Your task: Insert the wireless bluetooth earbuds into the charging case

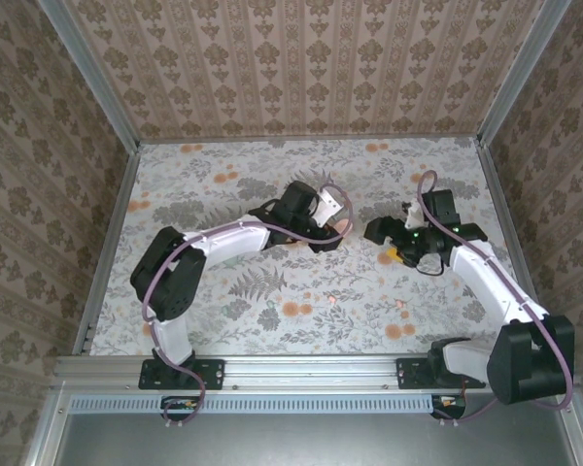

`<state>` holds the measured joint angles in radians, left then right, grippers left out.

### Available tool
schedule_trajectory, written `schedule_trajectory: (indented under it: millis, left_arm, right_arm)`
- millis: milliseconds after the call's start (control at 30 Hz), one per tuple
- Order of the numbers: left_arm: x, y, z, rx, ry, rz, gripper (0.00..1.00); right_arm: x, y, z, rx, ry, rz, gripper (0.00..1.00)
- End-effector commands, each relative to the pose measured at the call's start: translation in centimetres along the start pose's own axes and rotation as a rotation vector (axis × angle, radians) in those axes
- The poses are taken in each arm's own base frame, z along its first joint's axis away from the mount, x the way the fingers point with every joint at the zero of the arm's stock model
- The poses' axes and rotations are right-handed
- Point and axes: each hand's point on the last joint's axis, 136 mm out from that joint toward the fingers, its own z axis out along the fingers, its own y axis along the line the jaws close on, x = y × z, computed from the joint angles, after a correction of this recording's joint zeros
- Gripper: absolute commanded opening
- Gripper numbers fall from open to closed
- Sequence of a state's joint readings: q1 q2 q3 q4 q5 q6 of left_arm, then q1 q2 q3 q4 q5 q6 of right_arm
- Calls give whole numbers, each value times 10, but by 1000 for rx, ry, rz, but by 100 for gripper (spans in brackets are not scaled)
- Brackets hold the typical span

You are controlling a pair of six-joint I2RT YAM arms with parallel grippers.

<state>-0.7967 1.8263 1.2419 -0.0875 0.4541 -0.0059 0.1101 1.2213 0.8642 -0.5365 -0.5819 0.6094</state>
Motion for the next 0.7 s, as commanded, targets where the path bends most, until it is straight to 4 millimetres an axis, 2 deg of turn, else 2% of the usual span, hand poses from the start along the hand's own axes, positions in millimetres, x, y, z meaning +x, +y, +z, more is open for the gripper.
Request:
schedule_trajectory:
  millis: [0, 233, 333, 433, 600, 667]
  left_arm:
    - [-14, -31, -19, 169, -7, 43, 28]
    - [-30, -57, -39, 288, -38, 34, 26]
    - [-34, -63, -46, 306, -52, 32, 26]
    - [-39, -67, -52, 321, -65, 41, 26]
    - [-38, -70, -57, 335, -61, 51, 26]
    - [-37, -67, -57, 326, -59, 45, 26]
  right_arm:
    - [-5, 35, 3, -113, 30, -16, 91]
    - [-10, 44, 15, -147, 67, 25, 91]
    - [-6, 48, 18, -155, 79, 18, 86]
    - [-3, 49, 20, -162, 86, 20, 75]
    - [-1, 52, 24, -196, 98, 48, 45]
    - [-1, 55, 24, -211, 99, 61, 35]
